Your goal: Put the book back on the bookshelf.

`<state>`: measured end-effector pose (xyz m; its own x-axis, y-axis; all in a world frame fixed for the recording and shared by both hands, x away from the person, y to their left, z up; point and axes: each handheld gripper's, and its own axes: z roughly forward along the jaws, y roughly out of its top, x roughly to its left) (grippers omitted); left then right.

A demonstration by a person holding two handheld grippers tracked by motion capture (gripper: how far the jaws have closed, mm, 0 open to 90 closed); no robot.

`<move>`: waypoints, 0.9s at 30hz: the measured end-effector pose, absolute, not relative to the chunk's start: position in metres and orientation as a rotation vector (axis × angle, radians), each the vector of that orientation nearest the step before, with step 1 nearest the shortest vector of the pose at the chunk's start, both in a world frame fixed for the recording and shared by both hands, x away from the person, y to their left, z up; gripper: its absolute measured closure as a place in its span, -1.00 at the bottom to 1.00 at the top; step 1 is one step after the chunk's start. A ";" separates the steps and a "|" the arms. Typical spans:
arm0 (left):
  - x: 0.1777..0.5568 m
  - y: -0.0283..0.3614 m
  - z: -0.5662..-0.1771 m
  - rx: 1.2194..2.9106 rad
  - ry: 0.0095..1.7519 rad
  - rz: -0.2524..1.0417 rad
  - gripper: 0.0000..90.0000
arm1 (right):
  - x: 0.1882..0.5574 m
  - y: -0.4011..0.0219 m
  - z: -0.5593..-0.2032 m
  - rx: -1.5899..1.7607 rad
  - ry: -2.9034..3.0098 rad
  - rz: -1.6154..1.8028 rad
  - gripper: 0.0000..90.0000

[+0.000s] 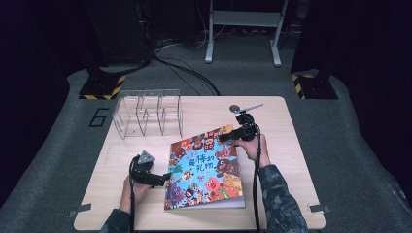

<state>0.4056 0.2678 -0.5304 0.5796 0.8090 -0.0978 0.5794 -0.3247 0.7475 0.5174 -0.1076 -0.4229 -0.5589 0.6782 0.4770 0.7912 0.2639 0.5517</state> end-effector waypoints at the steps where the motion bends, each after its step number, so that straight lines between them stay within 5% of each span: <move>1: 0.406 0.268 -0.531 2.028 1.109 0.375 -1.00 | 0.514 -0.108 -0.421 -1.392 -2.382 -1.186 0.32; 12: 0.406 0.264 -0.530 2.051 1.105 0.386 -1.00 | 0.500 -0.112 -0.413 -1.401 -2.398 -1.197 0.29; 27: 0.407 0.264 -0.530 2.065 1.086 0.372 -1.00 | 0.530 -0.100 -0.409 -1.428 -2.414 -1.120 0.23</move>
<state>0.4072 0.2644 -0.5296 0.5959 0.7983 -0.0875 0.5772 -0.3500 0.7377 0.5304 -0.0999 -0.4094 -0.5474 0.7078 0.4465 0.7979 0.2805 0.5335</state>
